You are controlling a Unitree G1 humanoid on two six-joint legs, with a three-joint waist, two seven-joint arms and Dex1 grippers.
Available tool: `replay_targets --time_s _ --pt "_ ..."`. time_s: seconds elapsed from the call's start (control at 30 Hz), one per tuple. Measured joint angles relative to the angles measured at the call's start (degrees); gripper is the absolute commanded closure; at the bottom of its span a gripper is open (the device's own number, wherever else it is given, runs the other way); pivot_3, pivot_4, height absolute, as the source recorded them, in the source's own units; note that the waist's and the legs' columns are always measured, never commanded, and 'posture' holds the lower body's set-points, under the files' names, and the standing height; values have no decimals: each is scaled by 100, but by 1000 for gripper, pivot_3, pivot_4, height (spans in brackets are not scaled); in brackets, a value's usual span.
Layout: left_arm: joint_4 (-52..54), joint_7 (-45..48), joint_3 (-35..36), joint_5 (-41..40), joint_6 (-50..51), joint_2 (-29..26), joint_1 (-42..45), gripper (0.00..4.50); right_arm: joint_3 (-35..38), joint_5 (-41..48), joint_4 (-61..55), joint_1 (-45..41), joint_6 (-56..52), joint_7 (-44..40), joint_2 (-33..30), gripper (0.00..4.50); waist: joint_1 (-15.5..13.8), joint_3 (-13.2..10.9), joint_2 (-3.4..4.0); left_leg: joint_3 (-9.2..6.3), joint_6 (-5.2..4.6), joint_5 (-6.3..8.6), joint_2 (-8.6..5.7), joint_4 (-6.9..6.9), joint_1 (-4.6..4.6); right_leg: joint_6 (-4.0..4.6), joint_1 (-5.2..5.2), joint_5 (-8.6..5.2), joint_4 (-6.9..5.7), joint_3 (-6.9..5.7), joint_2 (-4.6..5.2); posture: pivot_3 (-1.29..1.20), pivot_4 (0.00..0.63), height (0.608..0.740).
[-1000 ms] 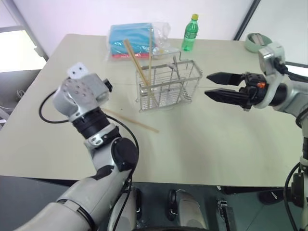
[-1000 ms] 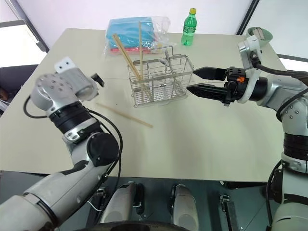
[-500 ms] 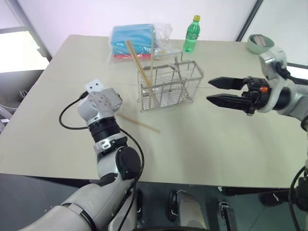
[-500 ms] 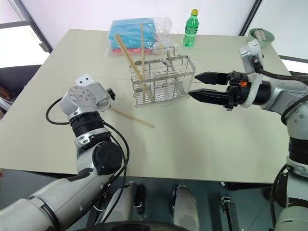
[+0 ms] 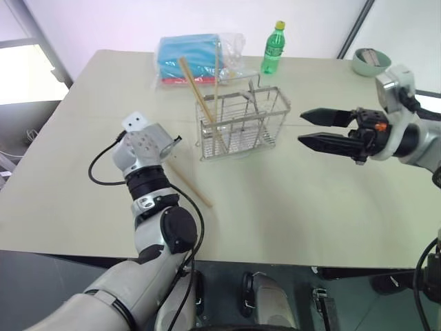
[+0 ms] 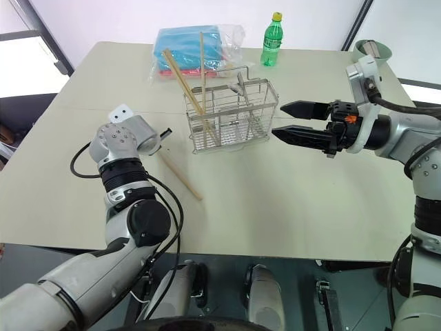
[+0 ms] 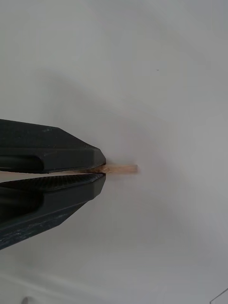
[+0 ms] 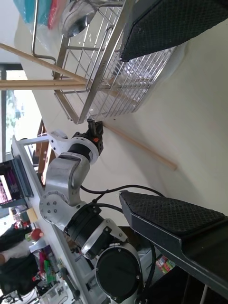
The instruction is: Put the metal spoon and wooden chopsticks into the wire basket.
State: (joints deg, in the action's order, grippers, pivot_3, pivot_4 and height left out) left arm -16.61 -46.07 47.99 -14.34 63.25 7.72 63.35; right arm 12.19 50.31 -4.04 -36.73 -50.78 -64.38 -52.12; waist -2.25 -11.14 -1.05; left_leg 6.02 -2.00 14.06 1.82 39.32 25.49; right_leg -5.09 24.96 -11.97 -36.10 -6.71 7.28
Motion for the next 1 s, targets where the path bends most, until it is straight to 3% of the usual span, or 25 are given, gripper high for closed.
replay_targets --time_s 0.2,0.27,0.4,0.53,0.7,1.0 --pt "1 527 -552 23 -182 -606 -151 4450 -10 -4 56 -42 1 -11 87 27 2 -1 -1 4 18 -11 0 0 8 0 9 0 -3 1 -2 0 150 707" --pt "-35 998 -1005 148 -552 -1113 -190 4450 -18 -12 83 -47 8 -20 108 27 12 -2 -3 8 25 -15 2 0 14 1 18 1 -4 1 -4 0 150 707" --pt "-399 2311 -1872 509 -2144 -2671 114 4450 -33 -63 155 -49 54 -69 112 27 17 -2 -3 16 35 -20 4 -3 29 4 36 2 -3 4 -10 0 150 707" --pt "-648 3335 -2339 623 -3453 -3380 833 4450 -45 -66 183 -66 106 -95 123 27 -51 -2 -3 13 31 -18 -5 2 37 2 26 3 7 -1 6 0 150 707" --pt "-745 4344 -2583 210 -4157 -3296 1708 4450 -43 -65 180 -51 118 -108 125 27 -24 -2 -4 13 17 -11 -10 14 40 -8 22 8 10 -1 13 0 150 707" --pt "244 5142 -2846 -1012 -3604 -2392 1921 4450 195 -41 101 -19 27 -6 -130 27 26 -3 0 20 16 -13 -1 14 33 -9 27 8 0 6 2 0 150 707"
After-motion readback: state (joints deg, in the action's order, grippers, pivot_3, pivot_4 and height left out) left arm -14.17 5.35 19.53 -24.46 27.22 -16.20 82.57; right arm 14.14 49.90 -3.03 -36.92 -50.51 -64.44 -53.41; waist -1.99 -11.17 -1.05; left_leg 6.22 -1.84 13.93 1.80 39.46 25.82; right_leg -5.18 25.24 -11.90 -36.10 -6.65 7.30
